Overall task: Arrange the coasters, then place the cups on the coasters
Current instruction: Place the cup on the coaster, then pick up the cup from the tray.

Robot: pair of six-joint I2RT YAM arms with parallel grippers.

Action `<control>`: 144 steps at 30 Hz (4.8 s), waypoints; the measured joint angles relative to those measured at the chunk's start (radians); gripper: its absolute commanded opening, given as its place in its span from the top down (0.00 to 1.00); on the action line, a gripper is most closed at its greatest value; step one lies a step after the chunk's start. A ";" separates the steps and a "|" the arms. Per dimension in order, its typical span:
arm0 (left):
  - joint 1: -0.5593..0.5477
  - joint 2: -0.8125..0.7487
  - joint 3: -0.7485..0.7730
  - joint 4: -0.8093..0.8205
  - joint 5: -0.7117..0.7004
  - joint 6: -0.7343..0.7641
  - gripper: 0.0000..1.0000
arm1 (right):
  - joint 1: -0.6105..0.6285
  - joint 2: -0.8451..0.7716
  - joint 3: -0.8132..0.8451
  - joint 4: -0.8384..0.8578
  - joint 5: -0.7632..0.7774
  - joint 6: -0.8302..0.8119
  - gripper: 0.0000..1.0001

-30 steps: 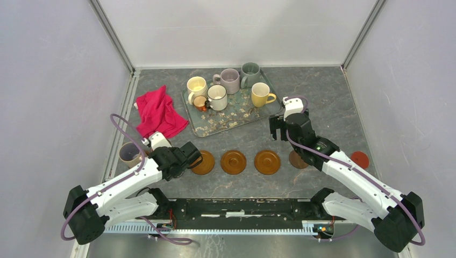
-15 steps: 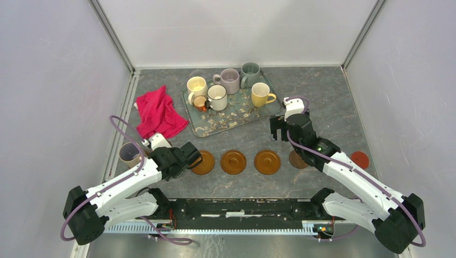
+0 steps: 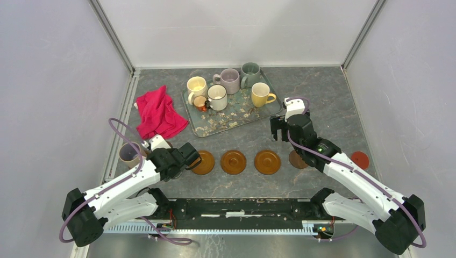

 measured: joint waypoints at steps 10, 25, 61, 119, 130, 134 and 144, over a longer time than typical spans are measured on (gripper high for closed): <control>0.000 -0.015 -0.006 0.003 0.051 0.000 0.59 | 0.000 -0.009 -0.004 0.000 0.000 0.000 0.02; 0.000 -0.031 -0.005 0.002 0.075 0.001 0.15 | 0.000 -0.013 -0.013 0.001 0.000 -0.002 0.02; 0.011 0.253 0.521 0.200 -0.058 0.657 0.00 | 0.000 -0.026 -0.014 0.005 -0.019 -0.002 0.02; 0.258 0.989 0.785 0.829 0.410 1.239 0.35 | 0.000 -0.203 0.004 -0.121 -0.043 -0.014 0.02; 0.259 1.063 0.822 0.791 0.315 1.163 0.60 | 0.000 -0.203 0.004 -0.128 -0.040 -0.017 0.02; 0.259 1.063 0.845 0.789 0.298 1.159 0.75 | 0.000 -0.203 0.004 -0.129 -0.040 -0.018 0.02; 0.255 1.063 0.849 0.790 0.287 1.155 0.98 | 0.000 -0.203 0.004 -0.129 -0.036 -0.018 0.02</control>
